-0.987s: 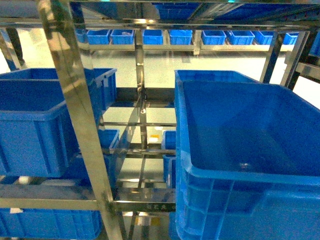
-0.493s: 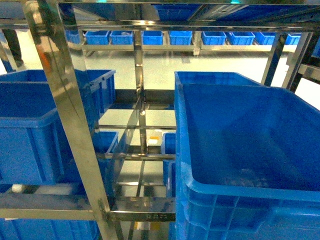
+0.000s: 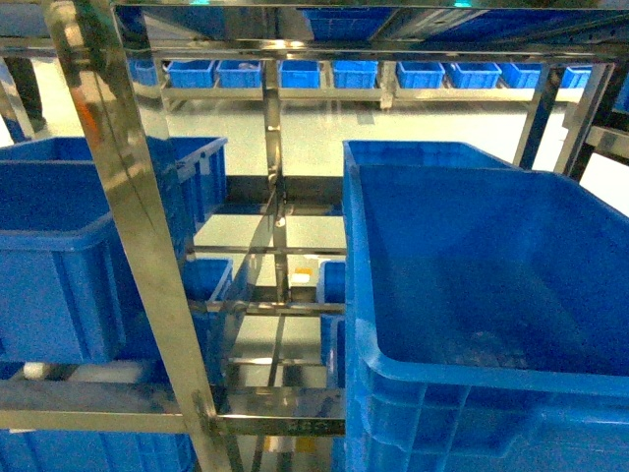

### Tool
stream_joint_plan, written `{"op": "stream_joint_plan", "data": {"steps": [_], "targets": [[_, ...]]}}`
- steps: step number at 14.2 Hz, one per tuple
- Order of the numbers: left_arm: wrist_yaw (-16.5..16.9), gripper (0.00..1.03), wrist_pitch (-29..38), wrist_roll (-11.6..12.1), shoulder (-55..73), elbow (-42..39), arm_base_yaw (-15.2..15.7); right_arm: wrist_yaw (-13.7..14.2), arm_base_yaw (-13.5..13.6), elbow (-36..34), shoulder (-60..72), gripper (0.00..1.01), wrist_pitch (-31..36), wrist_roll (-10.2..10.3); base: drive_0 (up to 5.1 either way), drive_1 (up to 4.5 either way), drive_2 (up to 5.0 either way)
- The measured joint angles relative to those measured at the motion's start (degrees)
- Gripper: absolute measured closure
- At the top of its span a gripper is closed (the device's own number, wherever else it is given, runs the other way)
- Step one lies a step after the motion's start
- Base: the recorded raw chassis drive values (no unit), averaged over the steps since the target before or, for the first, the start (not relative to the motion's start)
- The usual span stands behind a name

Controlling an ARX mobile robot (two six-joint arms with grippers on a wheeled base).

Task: Pick red block from blue box to shelf

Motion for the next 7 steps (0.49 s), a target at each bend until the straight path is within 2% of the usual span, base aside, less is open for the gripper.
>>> {"op": "stream_joint_plan", "data": {"steps": [7], "targets": [[0.0, 0.05, 0.0, 0.0, 0.0, 0.0, 0.0, 0.0, 0.0, 0.0, 0.0, 0.72, 0.0, 0.0, 0.0, 0.00, 0.0]]}}
